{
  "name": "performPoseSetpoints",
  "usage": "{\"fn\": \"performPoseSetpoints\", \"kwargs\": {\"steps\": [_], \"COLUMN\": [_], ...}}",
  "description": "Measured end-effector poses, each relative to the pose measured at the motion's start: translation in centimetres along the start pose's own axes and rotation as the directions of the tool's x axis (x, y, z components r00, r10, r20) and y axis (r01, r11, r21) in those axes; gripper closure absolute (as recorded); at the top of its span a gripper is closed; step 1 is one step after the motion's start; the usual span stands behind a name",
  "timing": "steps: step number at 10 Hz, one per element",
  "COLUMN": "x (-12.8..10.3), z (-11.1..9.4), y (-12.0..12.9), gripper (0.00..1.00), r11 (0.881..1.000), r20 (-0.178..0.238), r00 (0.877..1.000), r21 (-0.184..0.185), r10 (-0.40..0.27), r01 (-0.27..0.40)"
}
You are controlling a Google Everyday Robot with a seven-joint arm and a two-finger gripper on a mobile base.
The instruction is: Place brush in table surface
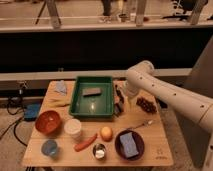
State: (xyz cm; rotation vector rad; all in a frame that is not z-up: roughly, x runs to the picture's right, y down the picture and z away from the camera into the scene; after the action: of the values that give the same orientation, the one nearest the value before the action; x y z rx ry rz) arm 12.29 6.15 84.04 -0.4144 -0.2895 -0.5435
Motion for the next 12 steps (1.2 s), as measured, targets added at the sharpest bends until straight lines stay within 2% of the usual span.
{"fn": "performPoseSetpoints", "kwargs": {"steps": [2, 4, 6, 9, 11, 12], "x": [0.9, 1.5, 2.5, 4.0, 4.4, 4.4], "z": [2.3, 2.6, 2.4, 2.6, 3.0, 3.3], "y": [0.5, 0.4, 0.4, 0.4, 0.2, 0.4], "gripper": [0.20, 0.20, 0.20, 0.20, 0.20, 0.20], "r11": [0.997, 0.986, 0.956, 0.921, 0.883, 0.857], "r20": [0.023, 0.022, 0.006, -0.024, -0.033, -0.033], "r00": [0.997, 0.986, 0.956, 0.921, 0.883, 0.856], "r21": [0.006, 0.016, 0.019, -0.006, -0.027, -0.036], "r10": [-0.079, -0.164, -0.293, -0.390, -0.468, -0.515], "r01": [0.079, 0.163, 0.293, 0.390, 0.468, 0.514]}}
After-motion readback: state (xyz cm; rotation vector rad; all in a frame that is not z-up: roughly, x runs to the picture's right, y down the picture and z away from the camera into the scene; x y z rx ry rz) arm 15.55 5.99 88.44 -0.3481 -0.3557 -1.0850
